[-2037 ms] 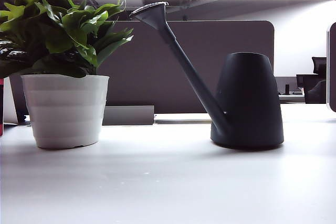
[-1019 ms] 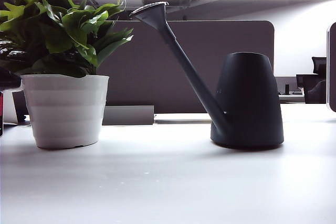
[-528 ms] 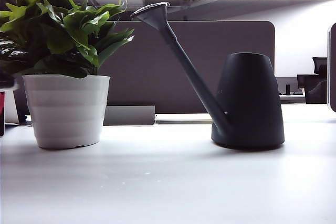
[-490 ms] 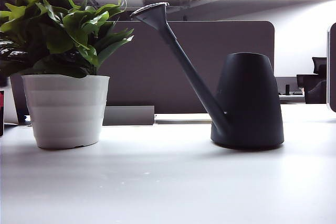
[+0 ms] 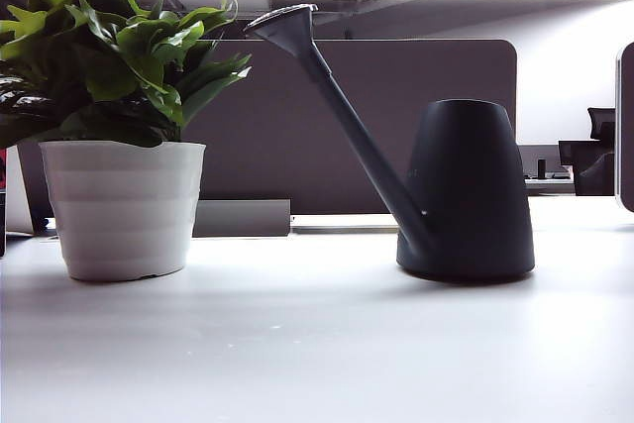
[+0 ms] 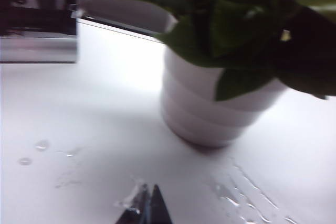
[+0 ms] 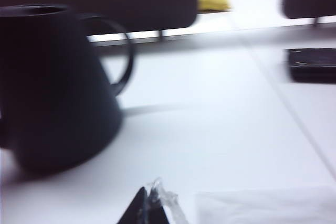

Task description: Pick up the watering can from the table, water the potted plant, and put the can back.

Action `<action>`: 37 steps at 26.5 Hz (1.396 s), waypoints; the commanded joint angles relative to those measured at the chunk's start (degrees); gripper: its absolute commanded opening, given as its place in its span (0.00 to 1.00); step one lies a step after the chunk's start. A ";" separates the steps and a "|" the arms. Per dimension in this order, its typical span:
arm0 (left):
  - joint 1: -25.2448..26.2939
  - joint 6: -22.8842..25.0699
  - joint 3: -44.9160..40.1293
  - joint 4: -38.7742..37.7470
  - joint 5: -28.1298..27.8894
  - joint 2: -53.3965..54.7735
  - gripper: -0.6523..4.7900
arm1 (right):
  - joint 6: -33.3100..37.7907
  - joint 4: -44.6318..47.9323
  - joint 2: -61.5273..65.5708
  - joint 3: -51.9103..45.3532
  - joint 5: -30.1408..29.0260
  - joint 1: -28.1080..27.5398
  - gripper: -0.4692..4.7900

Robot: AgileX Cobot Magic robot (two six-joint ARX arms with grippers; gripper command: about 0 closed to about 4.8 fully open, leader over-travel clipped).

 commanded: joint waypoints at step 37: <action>-0.02 -0.09 -0.26 -0.17 -1.14 0.07 0.13 | 0.07 0.94 -0.04 -0.26 0.83 1.90 0.09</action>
